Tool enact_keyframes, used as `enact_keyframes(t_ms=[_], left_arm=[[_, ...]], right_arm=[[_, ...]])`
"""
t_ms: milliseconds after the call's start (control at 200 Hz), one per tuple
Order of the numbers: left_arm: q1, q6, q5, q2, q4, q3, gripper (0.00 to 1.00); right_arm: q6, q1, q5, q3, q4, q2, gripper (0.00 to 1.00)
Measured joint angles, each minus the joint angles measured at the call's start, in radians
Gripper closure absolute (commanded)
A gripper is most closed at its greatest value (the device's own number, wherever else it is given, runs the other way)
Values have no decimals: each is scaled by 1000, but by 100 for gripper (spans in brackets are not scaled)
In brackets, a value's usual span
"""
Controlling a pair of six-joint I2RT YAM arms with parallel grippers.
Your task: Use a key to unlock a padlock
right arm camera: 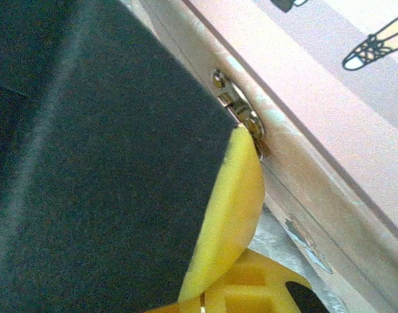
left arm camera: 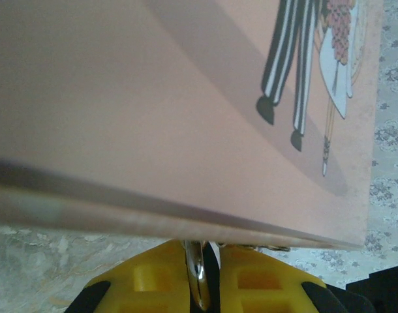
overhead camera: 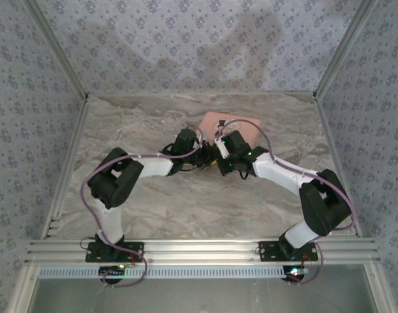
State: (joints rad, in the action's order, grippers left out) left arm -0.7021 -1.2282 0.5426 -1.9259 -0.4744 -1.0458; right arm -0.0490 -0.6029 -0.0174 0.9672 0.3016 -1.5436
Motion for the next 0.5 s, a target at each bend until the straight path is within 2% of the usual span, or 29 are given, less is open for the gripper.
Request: enact_keyframes(t_ms=[260,500], left_arm=[[-5,62,-10,1,5,24,91],[-27,128,-58,2,0,52,70]], right_arm=[[-76,22,-85,-78,-96,11,100],[-125,25,-119,-164,-206,12,100]])
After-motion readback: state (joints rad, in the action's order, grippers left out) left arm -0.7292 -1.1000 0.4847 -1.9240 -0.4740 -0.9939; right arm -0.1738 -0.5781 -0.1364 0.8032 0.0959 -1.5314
